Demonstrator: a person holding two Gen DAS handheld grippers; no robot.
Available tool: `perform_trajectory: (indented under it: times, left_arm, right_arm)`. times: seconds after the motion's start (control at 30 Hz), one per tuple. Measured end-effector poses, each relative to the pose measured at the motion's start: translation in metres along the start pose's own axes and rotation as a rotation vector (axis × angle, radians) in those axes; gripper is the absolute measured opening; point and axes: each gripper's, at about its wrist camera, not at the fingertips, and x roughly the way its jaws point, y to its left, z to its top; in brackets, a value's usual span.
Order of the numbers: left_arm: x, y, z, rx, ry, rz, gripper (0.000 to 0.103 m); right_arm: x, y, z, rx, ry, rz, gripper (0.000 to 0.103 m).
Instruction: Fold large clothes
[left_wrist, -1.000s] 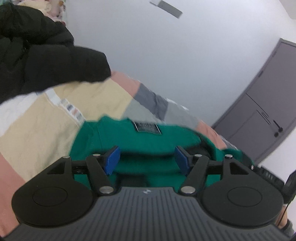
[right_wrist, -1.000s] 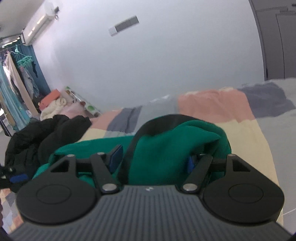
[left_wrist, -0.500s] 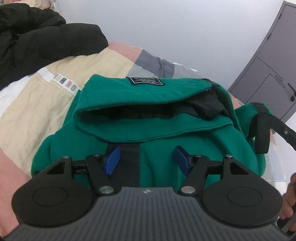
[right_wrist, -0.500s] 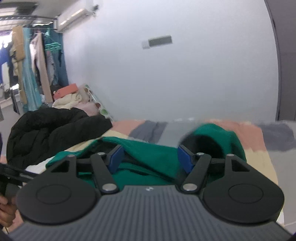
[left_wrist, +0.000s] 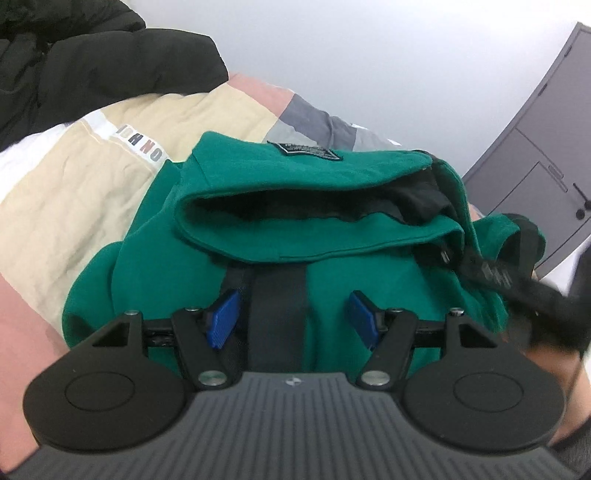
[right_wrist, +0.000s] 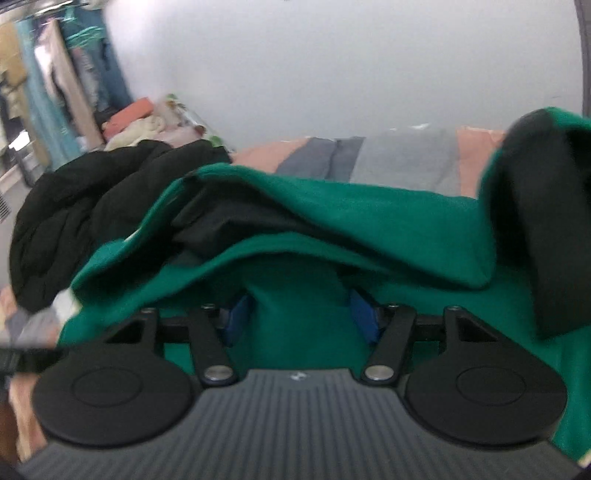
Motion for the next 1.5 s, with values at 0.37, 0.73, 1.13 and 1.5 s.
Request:
perform_trajectory:
  times: [0.37, 0.73, 1.13, 1.5]
  left_arm:
    - [0.004, 0.033, 0.012, -0.076, -0.089, -0.141, 0.07]
    - [0.005, 0.058, 0.034, -0.084, -0.149, -0.015, 0.07]
    - [0.031, 0.09, 0.056, -0.208, -0.102, 0.075, 0.069]
    - [0.044, 0.065, 0.051, -0.169, -0.092, 0.072, 0.068]
  right_arm:
    - [0.08, -0.013, 0.093, 0.125, -0.042, -0.142, 0.055]
    - [0.04, -0.058, 0.092, 0.035, -0.144, -0.282, 0.059]
    - [-0.007, -0.14, 0.022, 0.213, -0.22, -0.3, 0.08]
    - [-0.012, -0.147, 0.016, 0.105, -0.128, -0.319, 0.079]
